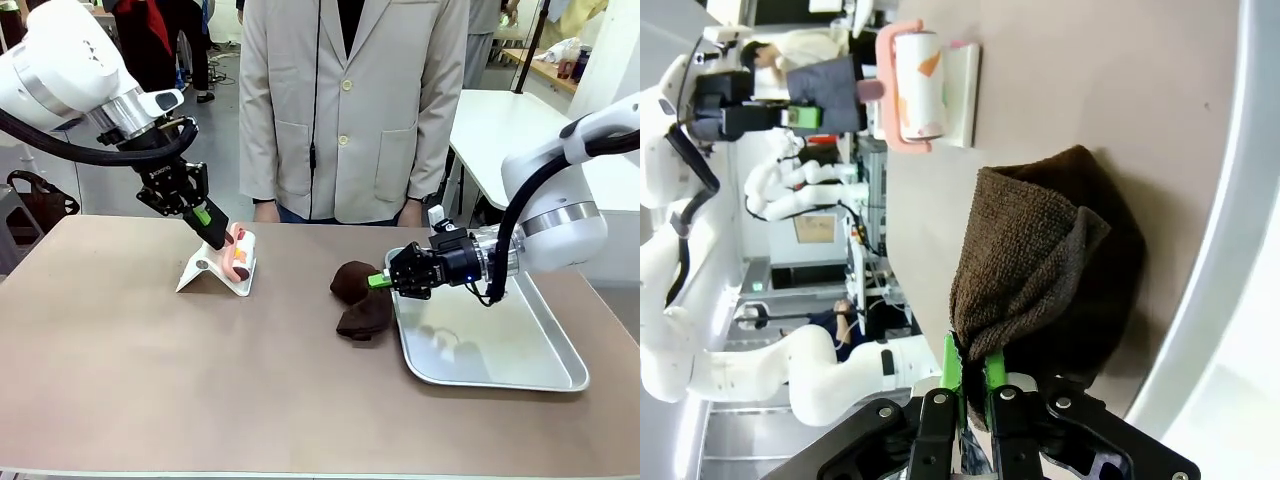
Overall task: Clean the surface of the table.
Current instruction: Return the Lint Roller and towel to their original positions.
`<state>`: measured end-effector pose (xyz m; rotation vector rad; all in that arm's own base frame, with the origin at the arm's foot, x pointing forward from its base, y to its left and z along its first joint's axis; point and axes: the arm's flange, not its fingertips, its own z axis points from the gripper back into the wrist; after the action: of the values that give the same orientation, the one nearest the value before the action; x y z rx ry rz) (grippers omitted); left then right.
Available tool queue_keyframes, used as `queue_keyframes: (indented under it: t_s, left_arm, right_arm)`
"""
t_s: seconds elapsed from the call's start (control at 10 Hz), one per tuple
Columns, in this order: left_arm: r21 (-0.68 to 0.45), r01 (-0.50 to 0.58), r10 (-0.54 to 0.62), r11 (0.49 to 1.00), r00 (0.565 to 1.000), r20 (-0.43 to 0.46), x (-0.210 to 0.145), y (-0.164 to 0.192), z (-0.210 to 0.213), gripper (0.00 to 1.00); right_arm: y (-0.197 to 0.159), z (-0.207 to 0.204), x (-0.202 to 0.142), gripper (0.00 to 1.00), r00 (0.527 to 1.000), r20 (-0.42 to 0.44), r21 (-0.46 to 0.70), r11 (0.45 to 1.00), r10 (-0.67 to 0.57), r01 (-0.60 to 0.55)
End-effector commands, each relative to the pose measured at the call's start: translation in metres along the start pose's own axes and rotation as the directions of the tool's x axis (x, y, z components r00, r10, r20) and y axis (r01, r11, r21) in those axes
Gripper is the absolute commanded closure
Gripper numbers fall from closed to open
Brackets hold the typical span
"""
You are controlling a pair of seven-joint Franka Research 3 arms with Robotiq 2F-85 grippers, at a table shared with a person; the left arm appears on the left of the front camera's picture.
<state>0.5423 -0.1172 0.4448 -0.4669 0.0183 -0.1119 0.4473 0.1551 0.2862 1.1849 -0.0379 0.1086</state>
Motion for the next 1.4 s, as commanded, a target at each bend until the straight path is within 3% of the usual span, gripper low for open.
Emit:
queue_keyframes:
  t_s: [0.0,0.5,1.3]
  left_arm:
    - [0.022,-0.029,0.029,0.999,0.999,-0.017,0.004,-0.002,-0.001,0.78]
    - [0.032,-0.025,0.026,0.999,0.999,-0.034,0.006,0.001,-0.006,0.78]
    - [0.064,-0.04,0.044,0.997,0.997,-0.065,0.014,0.003,-0.014,0.78]
  right_arm:
    - [0.007,0.005,0.001,0.9,0.999,-0.005,-0.004,0.999,-0.032,0.032]
    - [0.008,0.001,0.002,0.9,0.997,0.079,0.029,1.0,-0.012,0.01]
    - [0.005,0.001,0.002,0.9,0.997,0.06,0.041,0.998,-0.04,0.038]
